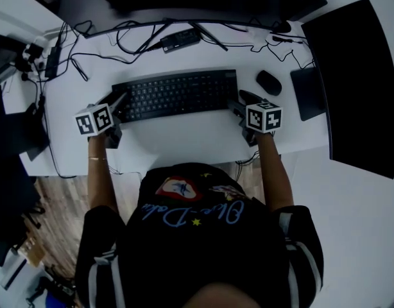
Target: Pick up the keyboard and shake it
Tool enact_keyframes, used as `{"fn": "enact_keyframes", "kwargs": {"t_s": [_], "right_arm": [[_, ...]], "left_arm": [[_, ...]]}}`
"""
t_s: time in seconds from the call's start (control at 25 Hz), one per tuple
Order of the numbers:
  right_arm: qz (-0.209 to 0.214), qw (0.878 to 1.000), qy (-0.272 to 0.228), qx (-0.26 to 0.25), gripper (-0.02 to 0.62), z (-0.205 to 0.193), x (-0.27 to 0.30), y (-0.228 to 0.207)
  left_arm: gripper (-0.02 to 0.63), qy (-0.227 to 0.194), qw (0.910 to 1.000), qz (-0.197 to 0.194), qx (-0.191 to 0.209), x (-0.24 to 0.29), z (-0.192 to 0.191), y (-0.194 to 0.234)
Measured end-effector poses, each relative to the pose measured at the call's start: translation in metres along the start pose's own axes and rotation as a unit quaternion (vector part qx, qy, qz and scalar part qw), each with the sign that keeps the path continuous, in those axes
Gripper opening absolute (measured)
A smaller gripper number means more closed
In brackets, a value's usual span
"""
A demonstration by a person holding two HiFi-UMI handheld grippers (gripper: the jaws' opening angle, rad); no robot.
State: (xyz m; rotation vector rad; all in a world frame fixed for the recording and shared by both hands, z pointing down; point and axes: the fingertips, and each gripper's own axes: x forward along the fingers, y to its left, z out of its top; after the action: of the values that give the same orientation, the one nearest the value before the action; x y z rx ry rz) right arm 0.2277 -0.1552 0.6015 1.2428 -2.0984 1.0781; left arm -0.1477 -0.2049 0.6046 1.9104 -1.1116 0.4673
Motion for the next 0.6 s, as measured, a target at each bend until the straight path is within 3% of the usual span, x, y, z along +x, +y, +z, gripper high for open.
{"fn": "enact_keyframes", "kwargs": {"t_s": [0.24,0.36,0.52,0.6], "right_arm": [[0.006,0.999,0.035,-0.021,0.246,0.001,0.007,0.006],[0.038,0.998,0.045,-0.024,0.245,0.001,0.008,0.012],[0.069,0.996,0.045,0.015,0.241,0.006,0.007,0.009],[0.062,0.997,0.039,0.025,0.195,0.009,0.007,0.006]], "left_arm": [[0.230,-0.004,0.9999,0.008,0.007,0.000,0.000,0.001],[0.234,-0.007,0.9999,0.007,0.008,0.000,0.000,-0.001],[0.238,-0.012,0.9997,0.017,0.014,0.001,0.000,0.000],[0.238,-0.013,0.9996,0.020,0.014,0.002,0.000,0.000]]}}
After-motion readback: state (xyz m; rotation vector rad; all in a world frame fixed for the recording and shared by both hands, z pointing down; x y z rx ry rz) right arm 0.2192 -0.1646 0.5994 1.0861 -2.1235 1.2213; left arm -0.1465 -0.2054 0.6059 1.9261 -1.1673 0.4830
